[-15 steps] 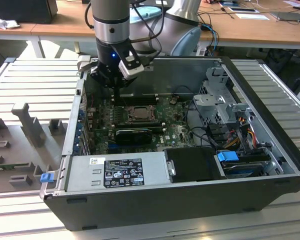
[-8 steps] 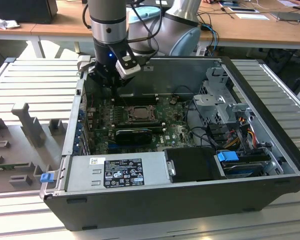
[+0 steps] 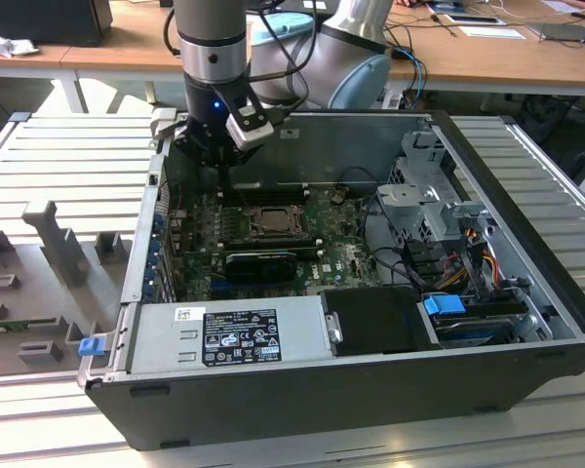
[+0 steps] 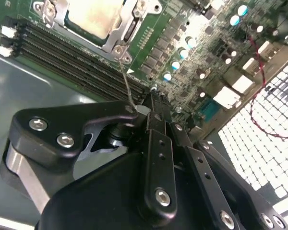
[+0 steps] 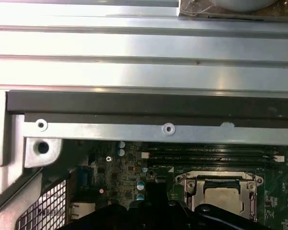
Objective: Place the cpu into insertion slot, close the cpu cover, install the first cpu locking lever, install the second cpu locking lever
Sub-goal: 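Install the first cpu locking lever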
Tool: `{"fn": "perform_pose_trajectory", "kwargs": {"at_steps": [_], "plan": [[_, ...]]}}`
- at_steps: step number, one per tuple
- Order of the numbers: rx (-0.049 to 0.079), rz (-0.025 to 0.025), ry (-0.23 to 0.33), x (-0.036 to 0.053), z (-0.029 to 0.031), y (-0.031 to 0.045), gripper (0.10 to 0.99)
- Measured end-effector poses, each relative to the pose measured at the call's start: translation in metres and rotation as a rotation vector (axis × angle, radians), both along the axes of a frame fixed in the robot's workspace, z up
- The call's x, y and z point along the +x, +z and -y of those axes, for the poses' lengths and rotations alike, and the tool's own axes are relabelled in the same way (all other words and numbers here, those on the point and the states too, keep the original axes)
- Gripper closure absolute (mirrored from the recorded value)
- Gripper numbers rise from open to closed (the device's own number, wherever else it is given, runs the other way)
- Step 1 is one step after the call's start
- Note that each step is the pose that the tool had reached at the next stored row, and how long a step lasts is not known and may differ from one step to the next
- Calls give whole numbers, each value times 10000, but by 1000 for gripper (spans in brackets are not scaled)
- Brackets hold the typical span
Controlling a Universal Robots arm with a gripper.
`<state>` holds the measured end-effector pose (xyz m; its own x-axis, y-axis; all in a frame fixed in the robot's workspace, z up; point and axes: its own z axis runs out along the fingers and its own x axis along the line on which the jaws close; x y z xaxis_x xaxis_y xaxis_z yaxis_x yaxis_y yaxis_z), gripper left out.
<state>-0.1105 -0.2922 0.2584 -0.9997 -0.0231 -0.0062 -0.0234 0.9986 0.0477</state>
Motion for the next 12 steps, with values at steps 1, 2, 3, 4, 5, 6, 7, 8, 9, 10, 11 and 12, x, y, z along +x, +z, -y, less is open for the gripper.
{"fn": "perform_pose_trajectory", "kwargs": {"at_steps": [1, 2, 3, 4, 5, 6, 7, 8, 9, 10, 11, 12], "plan": [[0, 1, -1, 16, -2, -1, 980], [0, 1, -3, 35, -2, -1, 980], [0, 1, -3, 59, -2, -1, 980], [0, 1, -2, 80, -2, -2, 980], [0, 1, -1, 92, -2, -2, 980], [-2, -2, -2, 109, -1, -2, 980], [-1, -5, -2, 118, -2, -2, 980], [-1, -8, -2, 127, -2, -2, 980], [0, -9, -3, 152, -2, -2, 980], [0, -10, -3, 180, -2, -2, 980], [0, -9, -2, 210, -2, -2, 980], [0, -10, -1, 227, -2, -2, 980]]}}
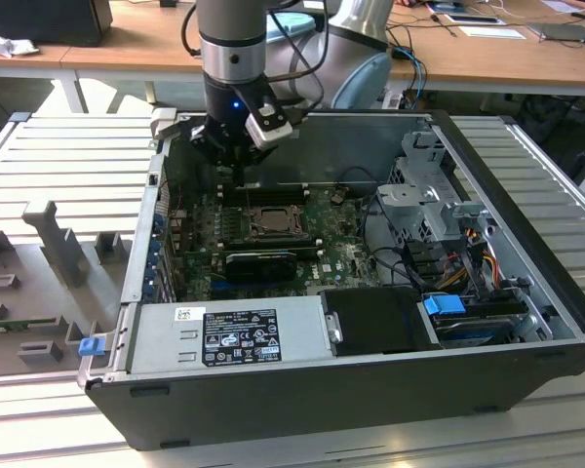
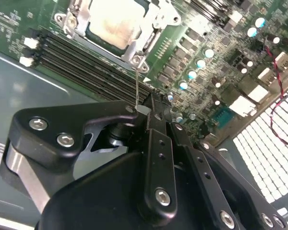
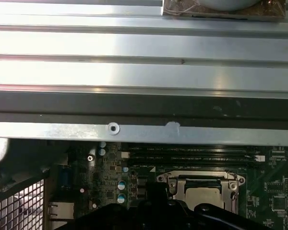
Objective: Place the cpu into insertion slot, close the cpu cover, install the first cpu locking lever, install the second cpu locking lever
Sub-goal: 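Install the first cpu locking lever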
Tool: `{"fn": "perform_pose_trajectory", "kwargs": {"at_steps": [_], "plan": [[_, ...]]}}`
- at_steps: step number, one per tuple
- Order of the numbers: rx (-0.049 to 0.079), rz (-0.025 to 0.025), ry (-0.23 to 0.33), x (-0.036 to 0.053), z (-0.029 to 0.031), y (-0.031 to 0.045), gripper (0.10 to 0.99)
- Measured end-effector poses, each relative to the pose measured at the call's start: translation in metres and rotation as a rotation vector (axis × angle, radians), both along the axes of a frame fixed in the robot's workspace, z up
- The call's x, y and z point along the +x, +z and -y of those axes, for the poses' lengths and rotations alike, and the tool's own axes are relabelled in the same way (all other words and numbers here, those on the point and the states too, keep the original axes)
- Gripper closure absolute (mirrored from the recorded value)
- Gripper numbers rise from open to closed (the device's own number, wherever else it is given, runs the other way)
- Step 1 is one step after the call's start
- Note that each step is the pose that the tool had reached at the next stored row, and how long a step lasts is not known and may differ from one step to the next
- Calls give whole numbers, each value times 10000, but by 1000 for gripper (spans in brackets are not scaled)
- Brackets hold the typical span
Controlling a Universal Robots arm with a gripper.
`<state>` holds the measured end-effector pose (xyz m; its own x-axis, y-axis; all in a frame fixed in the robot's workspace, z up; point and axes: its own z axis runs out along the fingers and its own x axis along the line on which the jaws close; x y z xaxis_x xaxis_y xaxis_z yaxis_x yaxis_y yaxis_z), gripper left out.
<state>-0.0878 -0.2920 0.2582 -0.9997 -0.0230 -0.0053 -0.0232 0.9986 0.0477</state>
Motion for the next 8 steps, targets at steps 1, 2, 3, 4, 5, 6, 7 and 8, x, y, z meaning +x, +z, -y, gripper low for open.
{"fn": "perform_pose_trajectory", "kwargs": {"at_steps": [1, 2, 3, 4, 5, 6, 7, 8], "plan": [[0, 0, -1, 16, 0, 0, 980], [0, 0, -1, 38, 0, 0, 980], [0, 0, -2, 53, 0, 0, 980], [0, 0, -1, 69, 0, 0, 980], [0, 0, 0, 93, 0, 0, 980], [0, 0, 0, 113, 0, -1, 980], [0, 0, -1, 129, 0, -1, 980], [-1, 0, -2, 171, 0, -2, 980]]}}
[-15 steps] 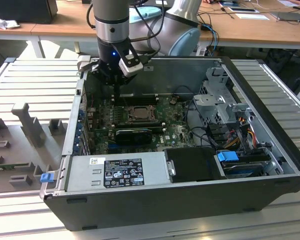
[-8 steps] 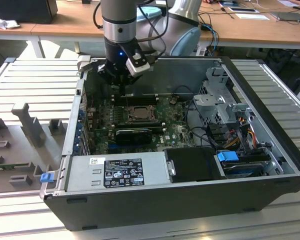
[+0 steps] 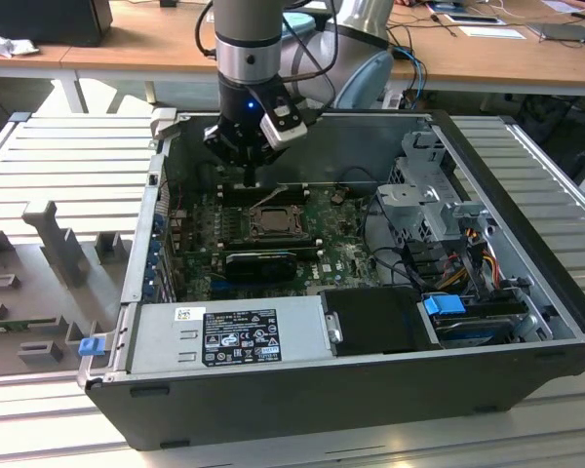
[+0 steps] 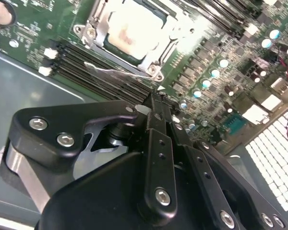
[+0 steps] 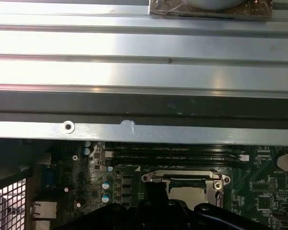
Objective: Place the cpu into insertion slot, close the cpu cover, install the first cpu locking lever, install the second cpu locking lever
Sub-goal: 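Install the first cpu locking lever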
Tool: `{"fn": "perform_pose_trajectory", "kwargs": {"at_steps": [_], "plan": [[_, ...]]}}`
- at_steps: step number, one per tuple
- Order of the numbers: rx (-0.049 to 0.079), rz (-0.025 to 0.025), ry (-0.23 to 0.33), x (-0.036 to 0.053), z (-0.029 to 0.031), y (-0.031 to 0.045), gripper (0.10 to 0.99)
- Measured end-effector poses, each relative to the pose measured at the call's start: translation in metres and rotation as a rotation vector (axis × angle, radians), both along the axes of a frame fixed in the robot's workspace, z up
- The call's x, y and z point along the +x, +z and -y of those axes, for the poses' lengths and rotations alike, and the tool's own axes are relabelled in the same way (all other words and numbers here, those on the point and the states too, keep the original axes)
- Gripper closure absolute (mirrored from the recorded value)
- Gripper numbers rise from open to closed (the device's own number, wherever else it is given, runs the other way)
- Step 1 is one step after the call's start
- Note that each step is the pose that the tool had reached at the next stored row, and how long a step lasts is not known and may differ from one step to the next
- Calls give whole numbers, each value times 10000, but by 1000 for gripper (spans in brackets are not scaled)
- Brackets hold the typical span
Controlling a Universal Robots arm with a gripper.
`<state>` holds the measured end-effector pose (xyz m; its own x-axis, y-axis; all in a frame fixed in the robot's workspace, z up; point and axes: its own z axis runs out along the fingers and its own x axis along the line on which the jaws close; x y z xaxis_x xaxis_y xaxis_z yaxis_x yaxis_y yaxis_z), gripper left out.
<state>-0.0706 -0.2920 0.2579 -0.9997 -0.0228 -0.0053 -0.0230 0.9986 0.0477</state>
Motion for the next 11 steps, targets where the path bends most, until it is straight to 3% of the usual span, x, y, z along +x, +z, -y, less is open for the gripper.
{"fn": "perform_pose_trajectory", "kwargs": {"at_steps": [5, 9, 11], "plan": [[0, 0, 1, 127, 0, -8, 980], [17, -1, 2, 178, 1, -15, 980], [272, 0, 0, 186, 6, -28, 980]]}}
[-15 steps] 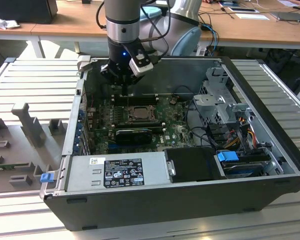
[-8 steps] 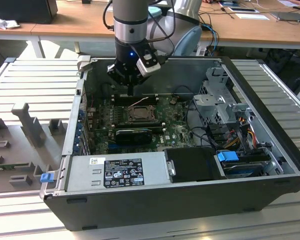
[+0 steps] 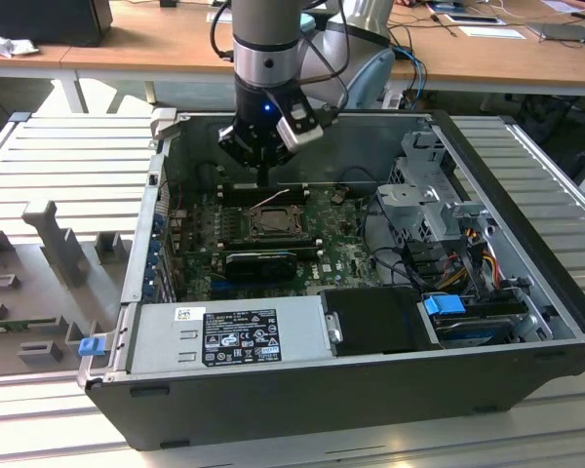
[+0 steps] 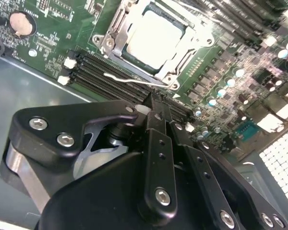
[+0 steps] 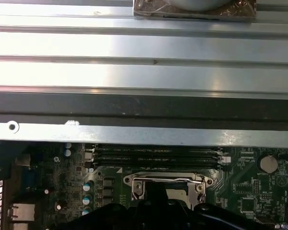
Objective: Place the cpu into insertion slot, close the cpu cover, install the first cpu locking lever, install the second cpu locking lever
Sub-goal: 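Install the first cpu locking lever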
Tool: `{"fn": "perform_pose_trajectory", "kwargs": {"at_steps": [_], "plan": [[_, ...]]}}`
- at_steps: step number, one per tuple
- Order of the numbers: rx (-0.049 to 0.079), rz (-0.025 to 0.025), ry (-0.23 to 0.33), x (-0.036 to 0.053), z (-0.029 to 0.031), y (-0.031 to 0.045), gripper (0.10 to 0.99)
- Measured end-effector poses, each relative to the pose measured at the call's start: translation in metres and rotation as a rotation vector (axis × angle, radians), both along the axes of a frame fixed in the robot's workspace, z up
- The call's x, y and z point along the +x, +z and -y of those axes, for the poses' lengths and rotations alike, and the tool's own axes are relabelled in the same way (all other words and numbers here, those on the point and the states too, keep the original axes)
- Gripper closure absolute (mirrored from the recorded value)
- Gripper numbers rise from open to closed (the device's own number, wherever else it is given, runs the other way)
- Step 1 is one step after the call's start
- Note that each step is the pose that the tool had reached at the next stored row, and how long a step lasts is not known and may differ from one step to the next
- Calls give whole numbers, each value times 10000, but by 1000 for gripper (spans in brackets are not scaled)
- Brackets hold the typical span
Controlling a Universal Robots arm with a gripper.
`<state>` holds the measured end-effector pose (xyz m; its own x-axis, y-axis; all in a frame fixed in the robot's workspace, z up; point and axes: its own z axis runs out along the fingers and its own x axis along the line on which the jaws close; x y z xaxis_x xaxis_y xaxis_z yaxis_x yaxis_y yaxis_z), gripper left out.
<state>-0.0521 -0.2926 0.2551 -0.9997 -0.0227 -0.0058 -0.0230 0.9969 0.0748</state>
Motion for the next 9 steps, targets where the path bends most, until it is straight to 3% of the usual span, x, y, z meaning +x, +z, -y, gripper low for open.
{"fn": "perform_pose_trajectory", "kwargs": {"at_steps": [4, 9], "plan": [[287, 2, 2, 17, 20, -32, 980], [287, -3, 237, 44, 21, -113, 980]]}}
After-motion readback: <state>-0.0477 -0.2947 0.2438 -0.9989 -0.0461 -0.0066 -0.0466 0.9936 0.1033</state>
